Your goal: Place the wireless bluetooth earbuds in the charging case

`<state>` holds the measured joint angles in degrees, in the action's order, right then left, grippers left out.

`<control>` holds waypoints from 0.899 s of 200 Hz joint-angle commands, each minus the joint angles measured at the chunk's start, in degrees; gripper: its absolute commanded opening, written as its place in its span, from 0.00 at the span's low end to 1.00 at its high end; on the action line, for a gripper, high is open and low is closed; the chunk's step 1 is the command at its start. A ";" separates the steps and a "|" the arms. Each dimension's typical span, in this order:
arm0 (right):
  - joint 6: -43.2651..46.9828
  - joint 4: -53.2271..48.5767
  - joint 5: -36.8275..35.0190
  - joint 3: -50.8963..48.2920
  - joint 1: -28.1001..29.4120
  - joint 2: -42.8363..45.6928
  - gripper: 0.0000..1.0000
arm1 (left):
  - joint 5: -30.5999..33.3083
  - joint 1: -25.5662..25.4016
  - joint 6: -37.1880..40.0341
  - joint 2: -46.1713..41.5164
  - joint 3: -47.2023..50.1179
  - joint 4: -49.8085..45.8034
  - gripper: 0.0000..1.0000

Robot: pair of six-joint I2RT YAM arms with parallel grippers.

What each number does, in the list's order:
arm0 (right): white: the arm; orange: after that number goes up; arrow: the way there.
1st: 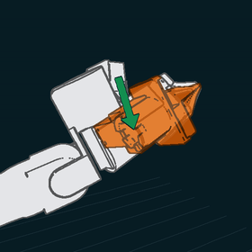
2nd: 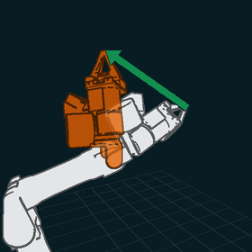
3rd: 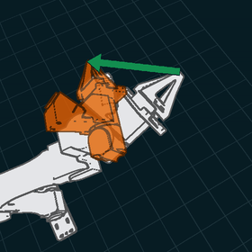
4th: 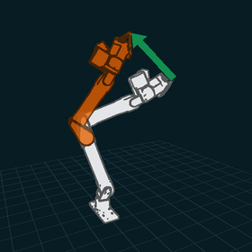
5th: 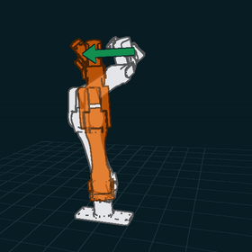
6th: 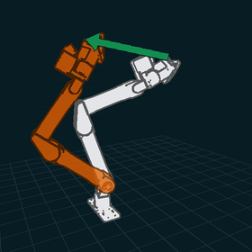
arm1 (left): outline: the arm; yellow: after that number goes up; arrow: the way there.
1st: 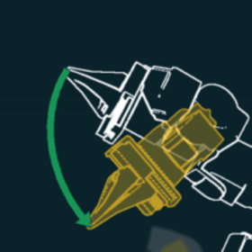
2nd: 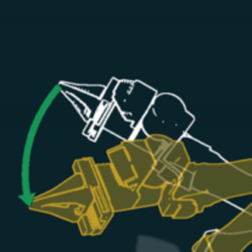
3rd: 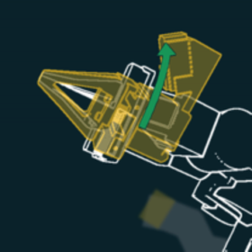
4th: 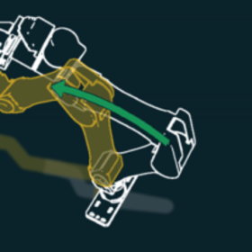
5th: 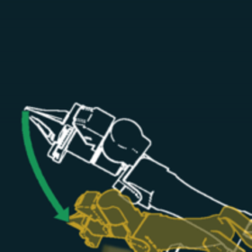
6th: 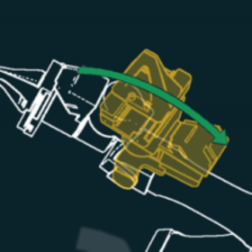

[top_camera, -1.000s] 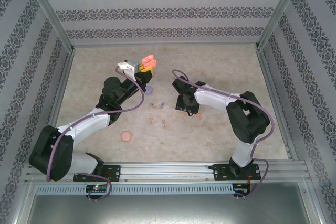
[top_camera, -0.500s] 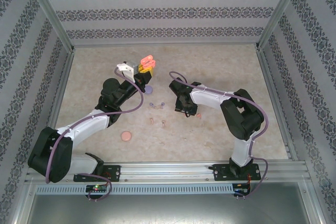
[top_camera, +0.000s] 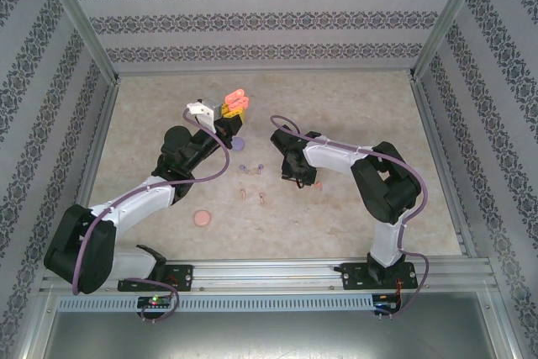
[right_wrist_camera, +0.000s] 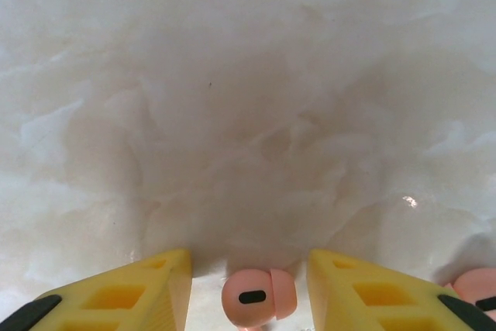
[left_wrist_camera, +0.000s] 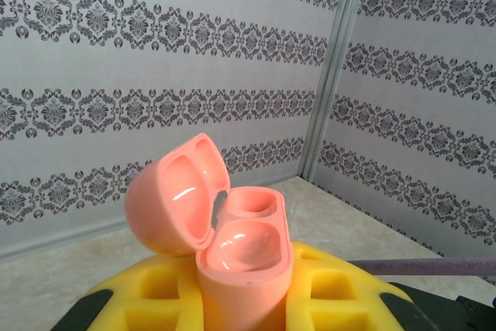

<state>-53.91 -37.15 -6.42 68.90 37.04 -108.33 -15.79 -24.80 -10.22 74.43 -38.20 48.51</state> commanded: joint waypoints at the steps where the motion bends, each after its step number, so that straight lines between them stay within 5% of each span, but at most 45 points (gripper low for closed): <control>1: -0.88 -0.11 -0.45 0.44 0.81 -1.18 0.43 | -0.45 -0.71 1.04 -1.64 0.06 3.09 0.00; 105: -1.05 1.59 0.10 -0.42 1.22 0.20 0.28 | -0.80 -0.72 0.65 -0.88 -0.29 2.94 0.00; 180: 0.38 2.91 -0.12 -0.31 0.46 5.66 0.26 | -1.88 -0.71 0.48 -0.91 -1.67 2.05 0.00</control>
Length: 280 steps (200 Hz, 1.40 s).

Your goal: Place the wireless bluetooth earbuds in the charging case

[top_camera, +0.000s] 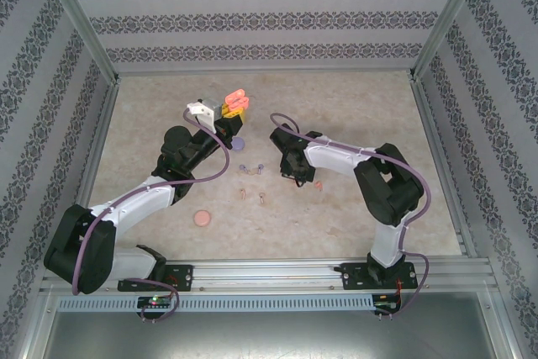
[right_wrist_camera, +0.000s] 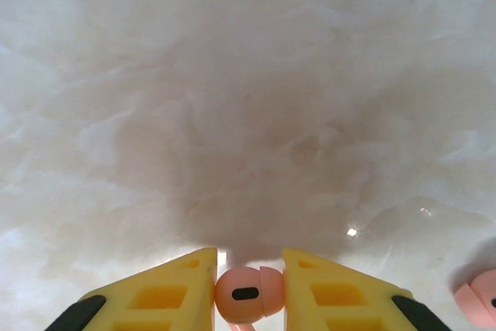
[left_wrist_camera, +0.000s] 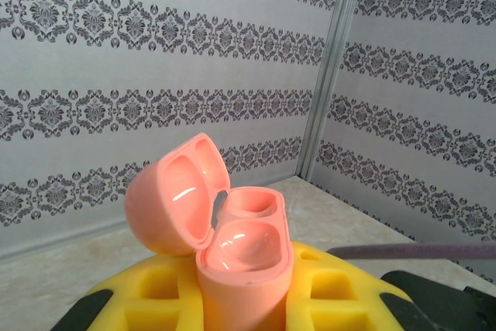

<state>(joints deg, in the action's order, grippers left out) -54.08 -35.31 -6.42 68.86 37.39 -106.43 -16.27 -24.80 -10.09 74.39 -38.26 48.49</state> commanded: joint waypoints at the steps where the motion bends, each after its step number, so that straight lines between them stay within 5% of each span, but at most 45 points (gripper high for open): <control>1: 0.60 1.10 -0.15 -0.29 0.08 3.86 0.26 | -1.44 -0.70 0.34 -0.84 -1.62 2.06 0.00; 144: 16.90 6.14 -0.12 14.58 -3.07 23.18 0.26 | -11.52 -0.80 8.32 -0.39 -5.05 1.28 0.00; 223: 22.51 24.62 4.46 11.67 -2.20 31.65 0.27 | -8.47 -1.02 19.49 0.52 -8.39 -2.89 0.00; 280: 21.70 41.24 7.74 5.08 0.00 33.30 0.27 | -9.19 -1.97 18.31 2.96 -10.73 -1.26 0.00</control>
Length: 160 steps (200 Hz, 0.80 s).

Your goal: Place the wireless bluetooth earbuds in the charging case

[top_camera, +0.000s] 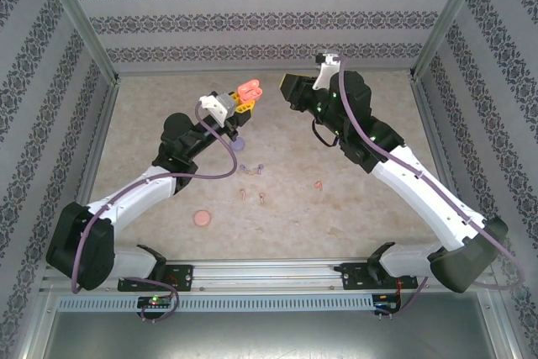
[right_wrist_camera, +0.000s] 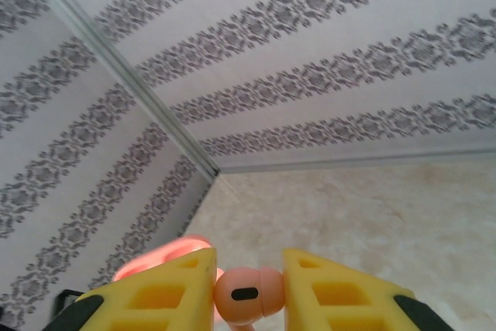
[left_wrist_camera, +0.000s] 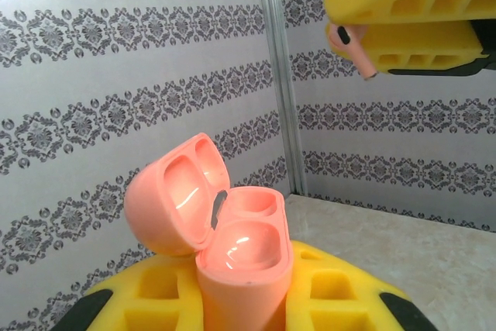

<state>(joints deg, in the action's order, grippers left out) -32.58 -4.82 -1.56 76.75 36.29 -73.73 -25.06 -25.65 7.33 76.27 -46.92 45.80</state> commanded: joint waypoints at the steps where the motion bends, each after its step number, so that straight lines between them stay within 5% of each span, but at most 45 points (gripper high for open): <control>1: 0.13 11.04 2.93 -2.91 1.12 0.61 0.27 | -0.42 -1.14 0.86 1.12 -2.06 1.46 0.00; 87: -3.82 30.91 2.67 -10.41 5.19 -2.99 0.28 | 4.03 -2.74 -0.73 3.11 -3.74 3.29 0.00; 160: -5.92 37.35 0.45 -12.45 6.16 -5.26 0.27 | 6.07 -3.00 -2.41 3.67 -3.44 5.36 0.00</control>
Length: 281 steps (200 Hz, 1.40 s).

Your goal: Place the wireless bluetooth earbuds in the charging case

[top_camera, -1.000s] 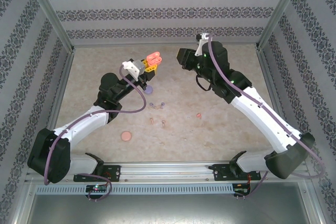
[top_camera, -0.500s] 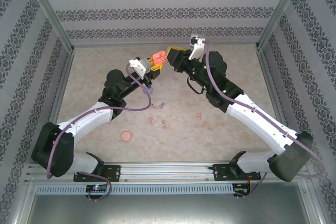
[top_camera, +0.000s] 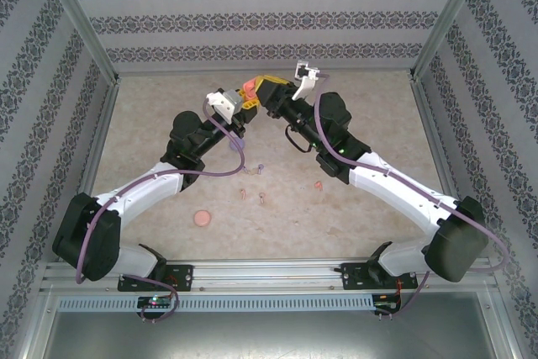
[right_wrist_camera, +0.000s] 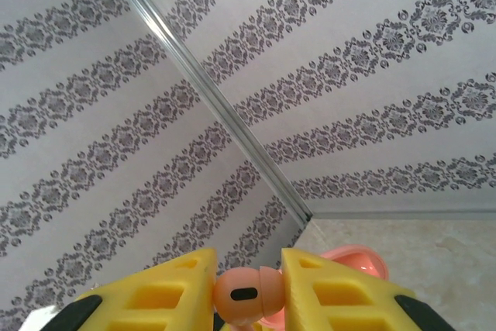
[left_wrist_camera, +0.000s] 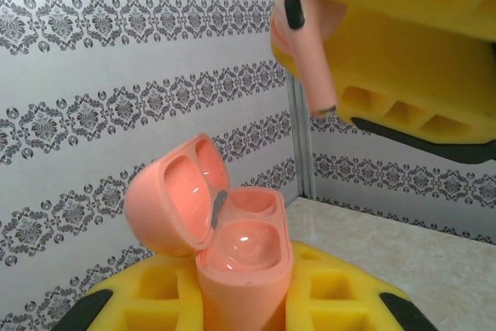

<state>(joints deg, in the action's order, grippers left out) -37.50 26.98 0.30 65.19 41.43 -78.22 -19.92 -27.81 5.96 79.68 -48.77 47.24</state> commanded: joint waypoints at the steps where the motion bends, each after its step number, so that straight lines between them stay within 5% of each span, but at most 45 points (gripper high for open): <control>1: -1.00 5.59 -1.47 -0.96 1.02 -0.83 0.27 | 0.94 -0.84 -0.99 0.24 -1.54 3.92 0.00; 281: -3.28 7.56 -1.53 -2.12 1.85 -5.99 0.24 | 0.48 -1.06 -2.47 0.73 -2.64 4.14 0.00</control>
<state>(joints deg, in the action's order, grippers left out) -40.01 33.10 -2.07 63.24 42.63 -82.72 -19.22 -27.81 4.23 80.07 -49.17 48.47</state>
